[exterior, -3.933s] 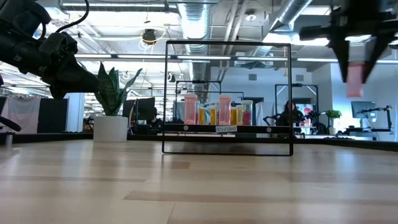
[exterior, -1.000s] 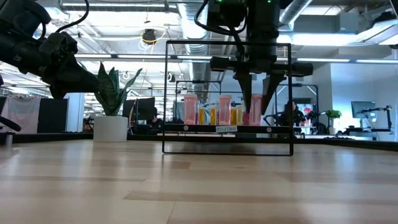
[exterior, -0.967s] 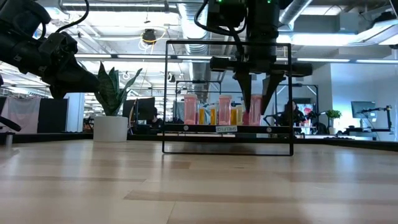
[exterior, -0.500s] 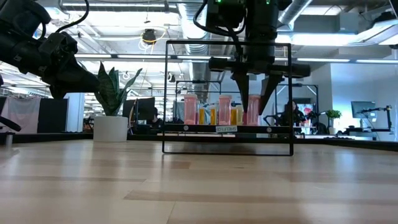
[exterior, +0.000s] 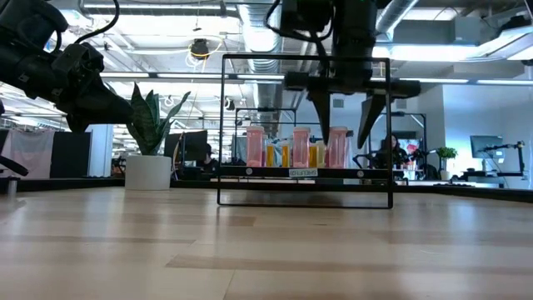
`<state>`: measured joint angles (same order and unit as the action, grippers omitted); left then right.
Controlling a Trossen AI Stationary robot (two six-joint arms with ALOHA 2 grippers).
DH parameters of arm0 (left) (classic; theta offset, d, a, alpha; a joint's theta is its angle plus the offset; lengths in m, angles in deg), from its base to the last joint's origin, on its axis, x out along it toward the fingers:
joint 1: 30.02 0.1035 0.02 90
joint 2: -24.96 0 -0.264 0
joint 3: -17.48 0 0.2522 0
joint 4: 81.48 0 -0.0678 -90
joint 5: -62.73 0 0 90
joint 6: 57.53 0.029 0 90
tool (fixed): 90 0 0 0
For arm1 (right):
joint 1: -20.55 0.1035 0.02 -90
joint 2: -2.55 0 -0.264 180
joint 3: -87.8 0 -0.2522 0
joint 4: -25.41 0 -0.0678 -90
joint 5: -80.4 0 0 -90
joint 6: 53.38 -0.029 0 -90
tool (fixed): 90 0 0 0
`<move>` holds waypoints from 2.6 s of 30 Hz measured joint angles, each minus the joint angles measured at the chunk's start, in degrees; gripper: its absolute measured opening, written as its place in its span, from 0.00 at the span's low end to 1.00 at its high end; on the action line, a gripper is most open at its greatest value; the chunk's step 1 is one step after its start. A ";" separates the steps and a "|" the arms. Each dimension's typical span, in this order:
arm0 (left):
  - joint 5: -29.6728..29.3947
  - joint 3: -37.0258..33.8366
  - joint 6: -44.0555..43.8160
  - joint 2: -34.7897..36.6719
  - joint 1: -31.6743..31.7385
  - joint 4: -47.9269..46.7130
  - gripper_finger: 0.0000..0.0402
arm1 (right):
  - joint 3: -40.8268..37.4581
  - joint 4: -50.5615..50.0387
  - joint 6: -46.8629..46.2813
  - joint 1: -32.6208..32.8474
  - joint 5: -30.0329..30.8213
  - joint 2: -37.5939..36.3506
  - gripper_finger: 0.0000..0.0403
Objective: Pick and place medicine bottles onto shelf by color
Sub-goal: Put the small pink pill bottle on the shelf aligned with the other small pink pill bottles, then return to Home Position
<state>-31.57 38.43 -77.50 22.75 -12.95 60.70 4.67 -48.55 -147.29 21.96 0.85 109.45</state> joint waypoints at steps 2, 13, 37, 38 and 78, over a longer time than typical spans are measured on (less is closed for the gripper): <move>0.01 0.01 0.00 0.00 0.00 0.00 0.32 | 0.01 -0.59 0.00 0.00 0.02 -0.98 0.61; -0.01 -0.01 0.00 0.00 -0.01 0.00 0.32 | 0.07 -0.17 4.87 1.98 1.37 -8.74 0.61; -0.01 0.00 0.00 0.00 -0.01 0.00 0.32 | -40.22 45.60 38.77 4.69 3.53 -49.65 0.61; 0.01 0.00 0.00 0.02 0.01 -0.02 0.32 | -42.51 48.15 41.60 3.67 0.76 -51.66 0.61; 0.01 0.00 0.00 0.02 0.00 -0.02 0.32 | -82.63 105.20 78.12 -24.11 -38.61 -72.85 0.61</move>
<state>-31.56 38.43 -77.50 22.77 -12.95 60.68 -77.97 56.66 -69.17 -2.14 -37.76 36.60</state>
